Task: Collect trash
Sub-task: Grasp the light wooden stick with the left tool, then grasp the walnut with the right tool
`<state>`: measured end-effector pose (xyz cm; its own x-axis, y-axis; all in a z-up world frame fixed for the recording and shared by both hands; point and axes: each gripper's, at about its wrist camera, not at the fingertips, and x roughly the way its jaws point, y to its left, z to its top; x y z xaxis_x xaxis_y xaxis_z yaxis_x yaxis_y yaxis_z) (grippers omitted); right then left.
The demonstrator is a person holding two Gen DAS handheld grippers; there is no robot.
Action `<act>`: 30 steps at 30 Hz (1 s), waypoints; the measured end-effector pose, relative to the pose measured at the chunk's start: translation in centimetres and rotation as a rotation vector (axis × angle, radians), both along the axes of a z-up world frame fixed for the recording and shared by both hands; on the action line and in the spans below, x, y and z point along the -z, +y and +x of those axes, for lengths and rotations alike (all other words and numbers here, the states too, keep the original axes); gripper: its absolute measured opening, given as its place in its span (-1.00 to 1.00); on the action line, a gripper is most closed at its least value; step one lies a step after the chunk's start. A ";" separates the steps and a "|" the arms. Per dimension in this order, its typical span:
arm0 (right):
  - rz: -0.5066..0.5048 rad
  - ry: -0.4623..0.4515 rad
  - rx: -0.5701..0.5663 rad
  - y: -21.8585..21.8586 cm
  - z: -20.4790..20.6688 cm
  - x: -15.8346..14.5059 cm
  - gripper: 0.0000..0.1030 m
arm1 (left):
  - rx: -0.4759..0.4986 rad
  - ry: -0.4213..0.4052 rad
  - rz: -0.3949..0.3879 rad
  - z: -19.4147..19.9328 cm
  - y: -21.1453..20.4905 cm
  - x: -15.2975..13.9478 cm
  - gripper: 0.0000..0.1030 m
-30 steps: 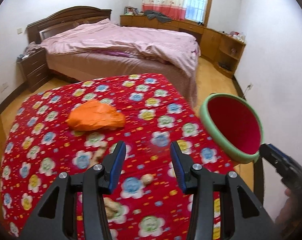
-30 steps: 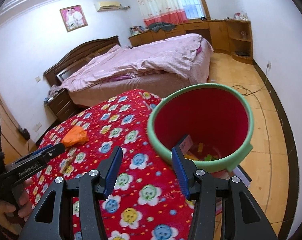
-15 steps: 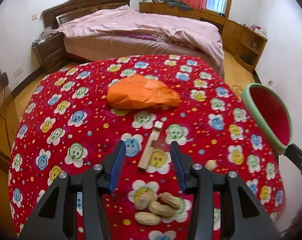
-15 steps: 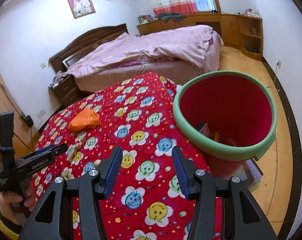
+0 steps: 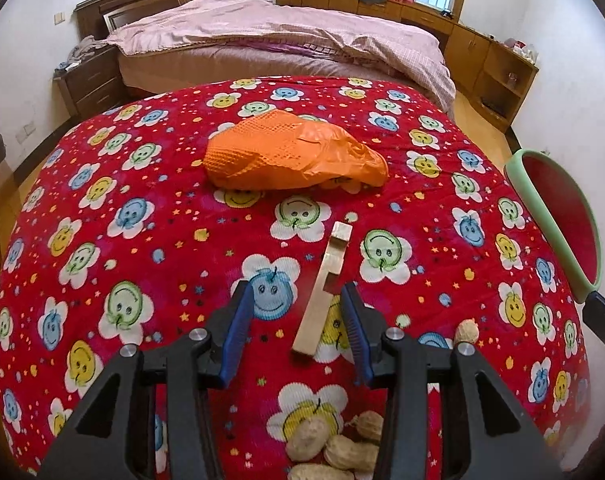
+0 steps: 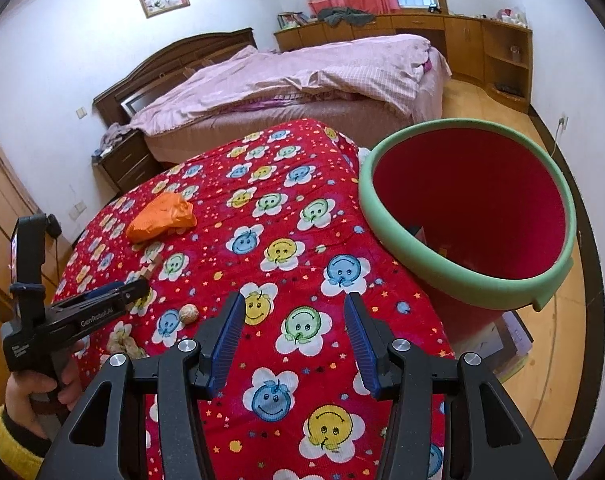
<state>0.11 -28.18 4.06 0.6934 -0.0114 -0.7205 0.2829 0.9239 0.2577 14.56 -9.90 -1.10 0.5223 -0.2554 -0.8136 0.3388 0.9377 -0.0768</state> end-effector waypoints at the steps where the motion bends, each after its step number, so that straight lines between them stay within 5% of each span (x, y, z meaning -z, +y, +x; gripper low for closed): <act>1: 0.001 0.002 0.000 0.0 0.0 0.0 0.02 | 0.004 -0.004 0.002 0.1 -0.1 0.0 -0.14; 9: 0.003 0.016 -0.007 0.3 0.7 0.4 0.02 | 0.052 -0.040 0.030 0.0 -1.0 0.0 -0.81; 30: -0.047 0.025 -0.151 5.7 3.1 0.2 0.02 | -0.089 -0.069 -0.107 -3.7 5.3 -3.4 -0.81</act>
